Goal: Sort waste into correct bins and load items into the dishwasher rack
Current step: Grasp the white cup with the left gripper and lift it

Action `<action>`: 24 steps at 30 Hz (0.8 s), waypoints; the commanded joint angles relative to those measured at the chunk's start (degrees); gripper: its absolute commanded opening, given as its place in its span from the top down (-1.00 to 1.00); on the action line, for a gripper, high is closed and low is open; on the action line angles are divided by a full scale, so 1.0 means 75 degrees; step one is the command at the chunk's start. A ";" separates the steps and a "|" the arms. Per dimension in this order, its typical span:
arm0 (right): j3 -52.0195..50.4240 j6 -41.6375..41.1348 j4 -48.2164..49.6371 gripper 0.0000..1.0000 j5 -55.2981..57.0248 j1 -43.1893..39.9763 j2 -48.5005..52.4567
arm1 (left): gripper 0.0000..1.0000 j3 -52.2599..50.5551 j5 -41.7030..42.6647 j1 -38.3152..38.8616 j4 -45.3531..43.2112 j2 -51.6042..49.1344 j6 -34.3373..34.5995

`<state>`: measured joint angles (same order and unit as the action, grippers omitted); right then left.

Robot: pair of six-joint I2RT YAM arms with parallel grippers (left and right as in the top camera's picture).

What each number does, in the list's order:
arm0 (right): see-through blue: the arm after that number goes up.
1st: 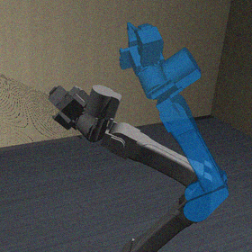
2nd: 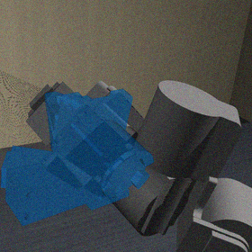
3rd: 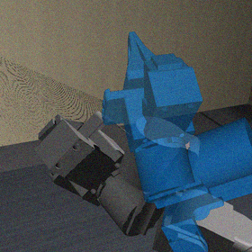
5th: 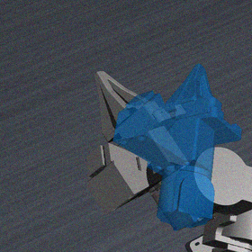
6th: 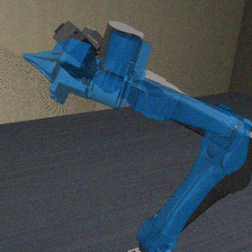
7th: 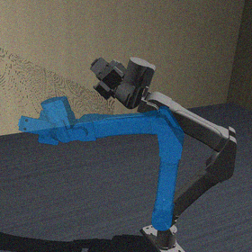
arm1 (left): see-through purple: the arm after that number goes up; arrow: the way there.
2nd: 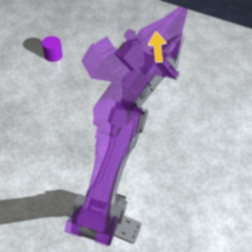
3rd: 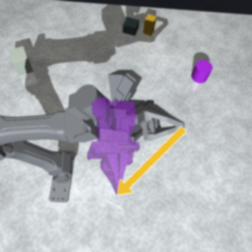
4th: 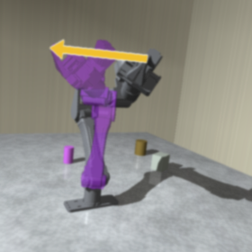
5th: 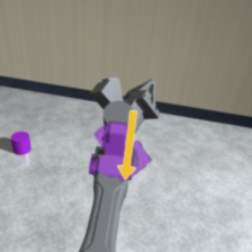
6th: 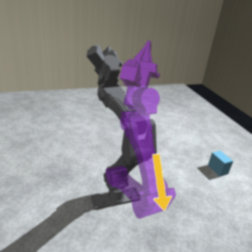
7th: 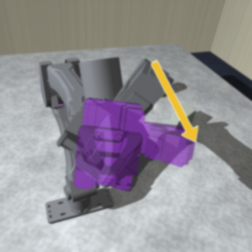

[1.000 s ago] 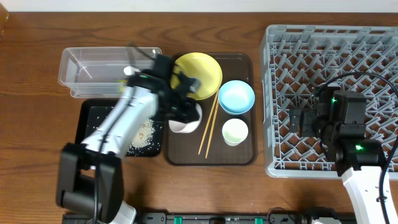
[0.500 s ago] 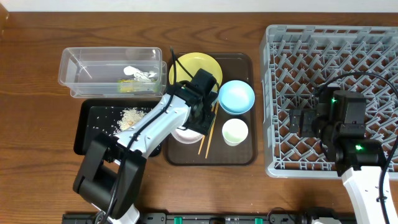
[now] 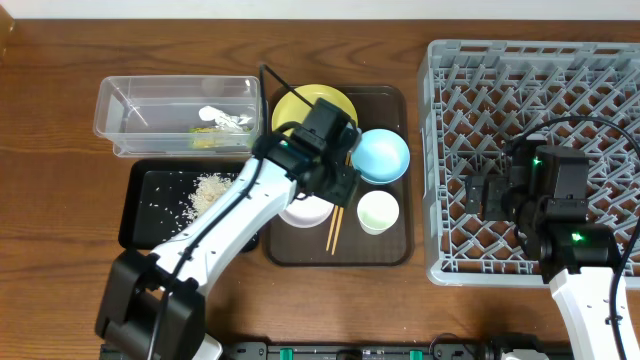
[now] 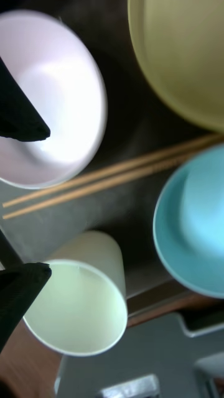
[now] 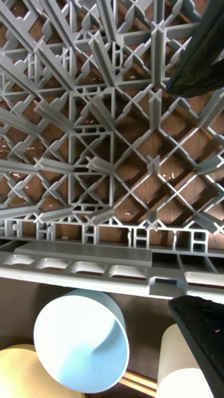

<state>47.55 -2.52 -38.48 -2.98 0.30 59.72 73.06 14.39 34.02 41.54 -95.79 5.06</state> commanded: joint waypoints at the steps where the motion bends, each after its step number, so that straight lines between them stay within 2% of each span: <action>1: 0.0146 -0.0055 -0.0015 -0.98 -0.0012 0.0114 -0.0017 | -0.30 -0.0111 0.0172 0.0286 -0.0082 -0.0303 0.0259; 4: 0.0146 -0.0058 -0.0015 -0.99 -0.0015 0.0114 -0.0017 | -0.27 -0.0111 0.0169 0.0530 -0.0294 -0.0664 0.0376; 8: 0.0146 -0.0055 -0.0044 -0.99 -0.0012 0.0114 -0.0017 | -0.01 -0.0111 0.0163 0.0752 -0.0463 -0.1113 0.0510; 9: 0.0146 -0.0055 -0.0050 -0.98 -0.0012 0.0114 -0.0017 | 0.10 -0.0111 0.0166 0.0781 -0.0463 -0.1195 0.0513; 14: 0.0146 -0.0055 -0.0073 -0.98 -0.0012 0.0114 -0.0017 | 0.85 -0.0099 0.0131 0.0752 -0.0466 -0.1300 0.0510; 20: 0.0146 -0.0055 0.0076 -0.99 -0.0009 0.0114 -0.0017 | 0.88 0.0023 0.0163 0.0216 -0.0227 -0.0595 0.0758; 24: 0.0146 -0.0166 0.0452 -0.98 -0.0137 0.0114 -0.0017 | 0.88 0.0020 0.1361 -0.0653 -0.0335 0.0175 0.0933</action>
<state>47.55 -2.59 -36.03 -3.07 0.30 59.72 72.58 17.91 33.30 39.62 -99.70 10.48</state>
